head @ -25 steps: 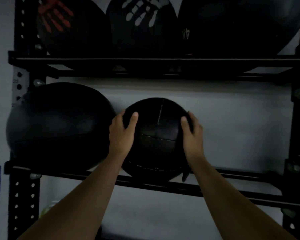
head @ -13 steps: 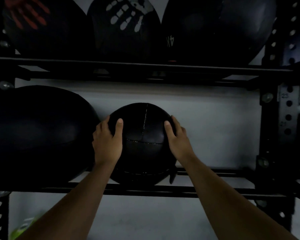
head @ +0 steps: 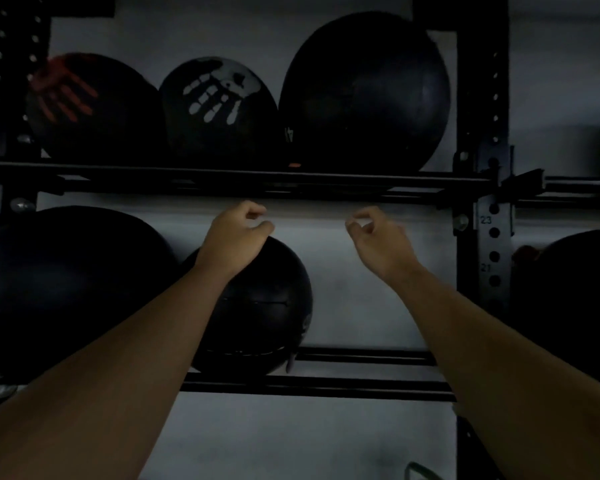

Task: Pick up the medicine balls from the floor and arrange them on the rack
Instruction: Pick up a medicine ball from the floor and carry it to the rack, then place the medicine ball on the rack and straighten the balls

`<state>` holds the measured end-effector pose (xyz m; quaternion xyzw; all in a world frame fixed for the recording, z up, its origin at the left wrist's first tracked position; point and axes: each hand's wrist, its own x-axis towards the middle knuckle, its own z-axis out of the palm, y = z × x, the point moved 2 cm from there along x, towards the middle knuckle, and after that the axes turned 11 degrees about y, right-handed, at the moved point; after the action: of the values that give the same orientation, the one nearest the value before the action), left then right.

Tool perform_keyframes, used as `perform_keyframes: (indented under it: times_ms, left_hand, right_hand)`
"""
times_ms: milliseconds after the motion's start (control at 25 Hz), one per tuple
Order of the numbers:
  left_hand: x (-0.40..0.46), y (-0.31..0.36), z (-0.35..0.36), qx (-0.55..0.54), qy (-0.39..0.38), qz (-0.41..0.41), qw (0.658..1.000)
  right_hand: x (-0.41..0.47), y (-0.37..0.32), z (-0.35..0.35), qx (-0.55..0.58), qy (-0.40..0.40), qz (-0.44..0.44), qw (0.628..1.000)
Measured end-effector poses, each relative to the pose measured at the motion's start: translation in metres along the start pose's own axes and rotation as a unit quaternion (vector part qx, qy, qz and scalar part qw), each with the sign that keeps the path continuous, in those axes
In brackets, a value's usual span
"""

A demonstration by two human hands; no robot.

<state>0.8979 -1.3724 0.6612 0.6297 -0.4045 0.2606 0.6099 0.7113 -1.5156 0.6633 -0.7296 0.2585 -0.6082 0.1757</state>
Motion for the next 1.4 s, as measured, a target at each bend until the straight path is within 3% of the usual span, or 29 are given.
perform_keyframes:
  times_ms: [240,520,800,1000,1200,1400]
  left_hand:
    - [-0.024,0.088,0.050,-0.012,0.015,0.017,1.000]
    - [-0.014,0.150,0.072,0.024,0.068,0.059,0.996]
    - [0.089,0.174,0.055,0.058,0.114,0.045,0.991]
    - [0.160,0.172,0.057,0.004,0.125,0.033,0.992]
    - [0.211,0.156,0.094,-0.070,0.123,0.022,0.990]
    - [0.236,0.143,0.117,-0.181,0.202,0.052,0.961]
  right_hand:
    - [0.028,0.046,-0.109,0.001,0.020,-0.006,1.000]
    - [0.073,0.063,-0.159,0.029,0.046,-0.033,0.998]
    - [0.165,0.020,-0.148,0.052,0.111,-0.089,0.988]
    - [0.241,0.004,-0.123,0.116,0.134,-0.012,0.984]
    - [0.291,0.018,-0.080,0.256,0.138,0.046,0.956]
    - [0.322,0.038,-0.055,0.425,0.058,0.052,0.902]
